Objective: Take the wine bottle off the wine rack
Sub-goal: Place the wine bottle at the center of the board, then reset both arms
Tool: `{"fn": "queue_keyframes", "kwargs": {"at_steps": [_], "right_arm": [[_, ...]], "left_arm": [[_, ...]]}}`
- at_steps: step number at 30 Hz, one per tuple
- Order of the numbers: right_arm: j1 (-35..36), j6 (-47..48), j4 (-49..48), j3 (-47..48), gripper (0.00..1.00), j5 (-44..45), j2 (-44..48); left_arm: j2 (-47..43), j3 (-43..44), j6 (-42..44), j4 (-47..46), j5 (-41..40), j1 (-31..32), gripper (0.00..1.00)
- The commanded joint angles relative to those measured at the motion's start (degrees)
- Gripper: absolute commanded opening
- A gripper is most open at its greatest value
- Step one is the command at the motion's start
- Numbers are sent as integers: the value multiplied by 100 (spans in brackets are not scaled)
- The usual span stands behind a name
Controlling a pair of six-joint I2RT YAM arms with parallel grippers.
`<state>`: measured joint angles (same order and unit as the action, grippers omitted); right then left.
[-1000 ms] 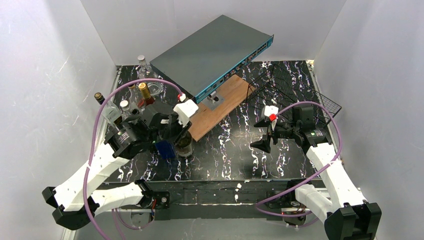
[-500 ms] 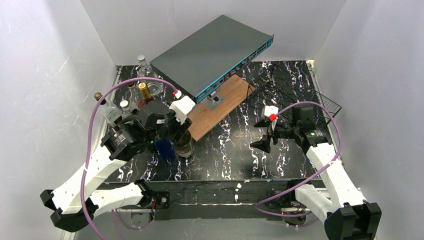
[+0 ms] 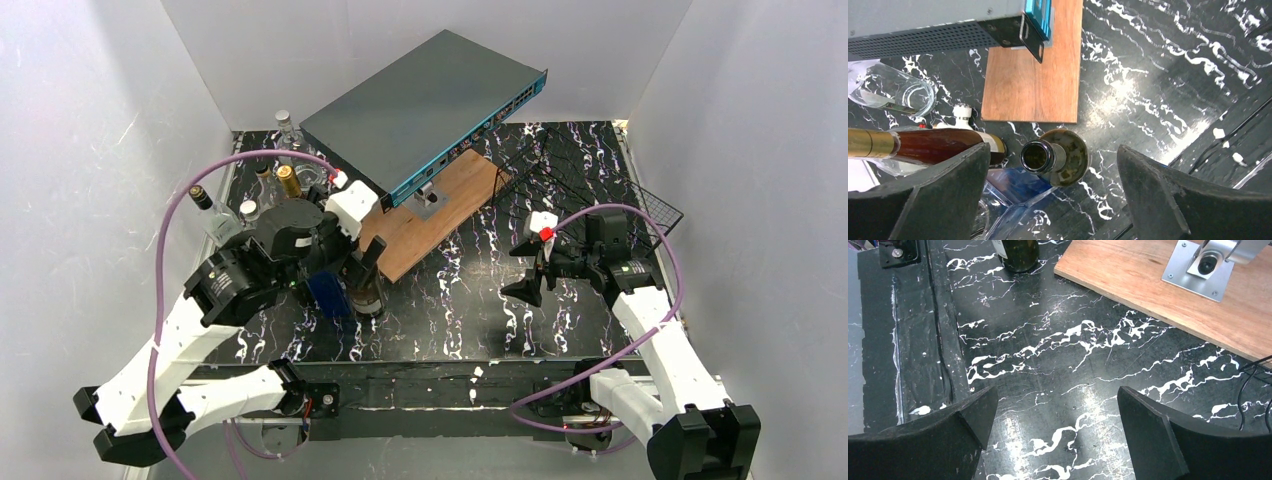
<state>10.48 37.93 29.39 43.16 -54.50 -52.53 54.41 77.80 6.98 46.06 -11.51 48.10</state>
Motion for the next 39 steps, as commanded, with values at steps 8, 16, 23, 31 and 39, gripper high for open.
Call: {"fn": "queue_keyframes", "kwargs": {"at_steps": [8,16,23,31,39], "right_arm": [[-283,-1002,-745,-223,98,196,203],[-1068,-2450,-1530,-338,98,470,174],[-1827,-3011,-1731,-166,98,602,-49],[-2376,-3444,-1974,-225,98,1003,140],[-2545,-3653,-2038,-213,98,1602,306]], "left_arm": [[-160,453,-998,-230,981,-37,98],[17,147,-2011,-1084,2354,-31,98],[430,-198,-2291,-1878,2203,683,98],[1047,-978,-2098,-3198,997,1608,98],[1610,-1851,-1885,-4897,91,2165,98]]}}
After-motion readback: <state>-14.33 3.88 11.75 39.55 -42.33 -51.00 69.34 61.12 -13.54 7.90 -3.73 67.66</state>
